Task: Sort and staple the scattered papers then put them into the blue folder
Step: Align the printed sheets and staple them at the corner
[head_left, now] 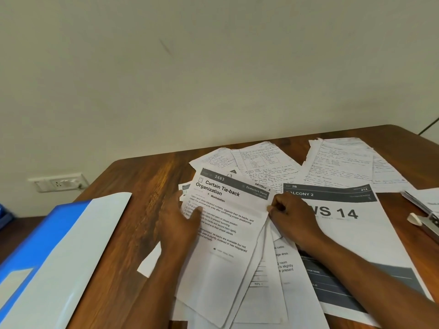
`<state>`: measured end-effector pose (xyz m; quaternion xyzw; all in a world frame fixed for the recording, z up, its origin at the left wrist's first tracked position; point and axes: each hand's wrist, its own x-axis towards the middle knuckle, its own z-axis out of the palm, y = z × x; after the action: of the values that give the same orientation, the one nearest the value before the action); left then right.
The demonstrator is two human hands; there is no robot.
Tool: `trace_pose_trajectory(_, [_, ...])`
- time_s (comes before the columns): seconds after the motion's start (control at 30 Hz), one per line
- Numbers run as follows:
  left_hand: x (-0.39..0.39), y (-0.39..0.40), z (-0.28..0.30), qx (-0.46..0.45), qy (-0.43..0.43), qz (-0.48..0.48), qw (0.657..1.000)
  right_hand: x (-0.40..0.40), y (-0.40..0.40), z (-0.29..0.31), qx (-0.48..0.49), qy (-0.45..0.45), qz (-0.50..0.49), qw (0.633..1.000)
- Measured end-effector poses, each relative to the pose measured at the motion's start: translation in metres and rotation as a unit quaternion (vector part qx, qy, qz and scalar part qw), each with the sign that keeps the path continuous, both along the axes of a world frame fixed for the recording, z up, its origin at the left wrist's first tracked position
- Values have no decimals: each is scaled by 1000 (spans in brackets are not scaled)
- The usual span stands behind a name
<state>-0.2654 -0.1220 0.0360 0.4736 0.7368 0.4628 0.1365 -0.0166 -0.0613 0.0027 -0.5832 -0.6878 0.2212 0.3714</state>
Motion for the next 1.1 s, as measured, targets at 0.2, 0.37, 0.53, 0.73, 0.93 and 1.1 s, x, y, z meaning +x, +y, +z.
trace_pose_trajectory(0.2, [-27, -3, 2, -9, 8, 100, 995, 1, -7, 4, 11, 33, 36, 999])
trace_pose_trajectory(0.37, [-64, 2, -6, -37, 86, 202, 975, -1, -12, 3, 35, -27, 34, 998])
trace_pose_trajectory(0.53, [-78, 7, -13, -109, 167, 237, 951, -2, -16, 3, 33, -37, 30, 998])
trace_pose_trajectory(0.73, [-55, 8, -13, -69, 212, 132, 966, -1, -15, 2, 38, -51, 30, 998])
trace_pose_trajectory(0.93, [14, -4, -10, 20, 196, -183, 963, -4, -16, 4, 32, -79, 49, 995])
trace_pose_trajectory(1.1, [37, -3, -24, -23, 217, -309, 926, -4, -12, 2, 32, -127, 88, 987])
